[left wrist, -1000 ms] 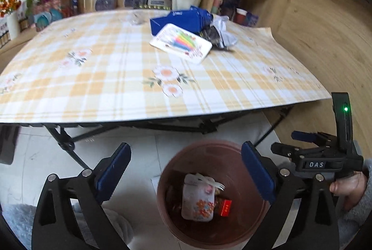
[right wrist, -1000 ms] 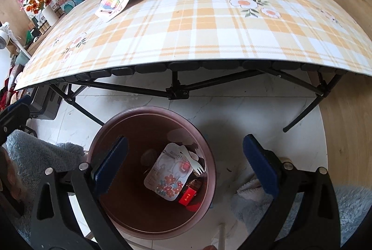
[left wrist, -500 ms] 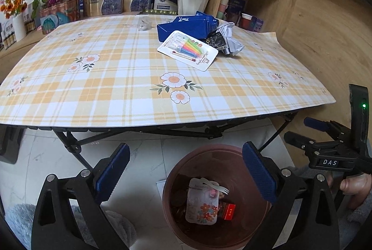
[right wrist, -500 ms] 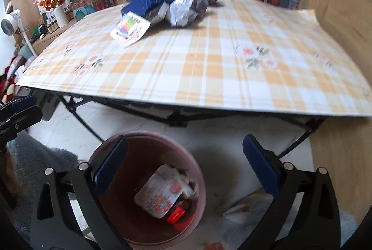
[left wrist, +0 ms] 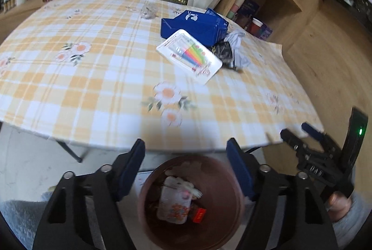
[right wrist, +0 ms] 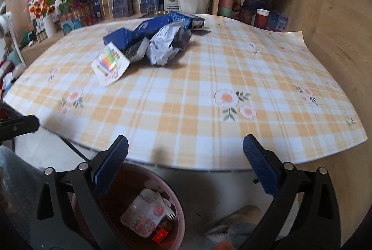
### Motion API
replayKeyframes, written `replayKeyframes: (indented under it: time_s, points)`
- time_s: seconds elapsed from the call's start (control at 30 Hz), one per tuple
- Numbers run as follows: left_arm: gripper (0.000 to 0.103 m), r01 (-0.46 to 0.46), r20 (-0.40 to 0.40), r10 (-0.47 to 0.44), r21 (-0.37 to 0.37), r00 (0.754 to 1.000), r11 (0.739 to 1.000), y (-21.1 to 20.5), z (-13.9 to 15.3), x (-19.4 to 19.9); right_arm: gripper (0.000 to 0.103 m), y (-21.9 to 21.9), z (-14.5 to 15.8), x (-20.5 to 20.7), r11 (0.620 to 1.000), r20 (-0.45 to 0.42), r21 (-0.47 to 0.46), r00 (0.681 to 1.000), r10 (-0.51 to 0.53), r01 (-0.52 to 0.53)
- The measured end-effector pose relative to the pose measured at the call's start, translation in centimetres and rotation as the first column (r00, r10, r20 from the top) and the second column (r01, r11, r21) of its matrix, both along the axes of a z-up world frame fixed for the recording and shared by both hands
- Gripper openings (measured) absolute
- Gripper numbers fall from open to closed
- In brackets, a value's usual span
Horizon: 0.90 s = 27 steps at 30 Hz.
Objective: Collect trash
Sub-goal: 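Raise both tools back toward the remaining trash on the table, then grasp the white marker-pen blister card with the left tool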
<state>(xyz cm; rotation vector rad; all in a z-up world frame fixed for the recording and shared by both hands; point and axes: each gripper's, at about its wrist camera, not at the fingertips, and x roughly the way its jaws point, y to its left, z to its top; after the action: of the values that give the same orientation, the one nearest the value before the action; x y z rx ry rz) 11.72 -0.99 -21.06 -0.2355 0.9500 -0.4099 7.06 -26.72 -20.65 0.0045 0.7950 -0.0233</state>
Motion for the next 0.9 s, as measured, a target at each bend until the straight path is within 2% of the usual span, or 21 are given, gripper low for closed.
replayKeyframes:
  time_s: [0.23,0.27,0.3,0.37,0.5,0.53,0.57,0.83,0.9]
  points:
    - [0.058,-0.073,-0.043,0.069,-0.107,0.997,0.992,-1.9,1.6,6.9,0.097,-1.0,0.1,2.7,0.995,-0.024,0.099,0.999,0.037,-0.034]
    - [0.053,-0.095,-0.057,0.088,-0.123,0.994,0.988,-2.4,1.5,8.3,0.097,-1.1,0.2,3.0,0.996,-0.024,0.088,0.999,0.031,-0.029]
    - [0.05,-0.107,-0.058,0.1,-0.12,0.993,0.987,-2.7,1.5,9.2,0.097,-1.1,0.4,3.2,0.999,-0.005,0.039,1.0,-0.007,0.007]
    - [0.045,-0.136,-0.042,0.132,-0.085,0.99,0.987,-3.7,1.6,11.0,0.097,-1.3,0.5,3.4,1.0,0.021,0.002,0.999,-0.031,0.031]
    - [0.048,-0.209,-0.065,0.204,-0.072,0.977,0.975,-4.5,1.0,13.7,0.097,-2.3,0.5,3.6,0.999,0.04,0.029,0.999,-0.033,0.031]
    - [0.056,-0.233,-0.069,0.229,-0.067,0.971,0.97,-4.5,0.8,14.1,0.097,-2.5,0.3,3.7,0.999,0.04,0.03,0.999,-0.036,0.035]
    - [0.059,-0.265,-0.069,0.26,-0.069,0.963,0.962,-4.5,0.6,14.4,0.097,-2.7,0.2,3.8,0.999,0.039,0.032,0.999,-0.037,0.036]
    - [0.059,-0.302,-0.056,0.301,-0.008,0.952,0.953,-5.9,-0.8,15.8,0.097,-4.3,-0.4,4.1,0.997,0.034,0.056,0.997,-0.063,0.061]
    - [0.056,-0.315,-0.052,0.315,0.016,0.948,0.949,-6.0,-1.3,16.0,0.097,-4.4,-0.4,4.2,0.997,0.036,0.048,0.997,-0.064,0.062]
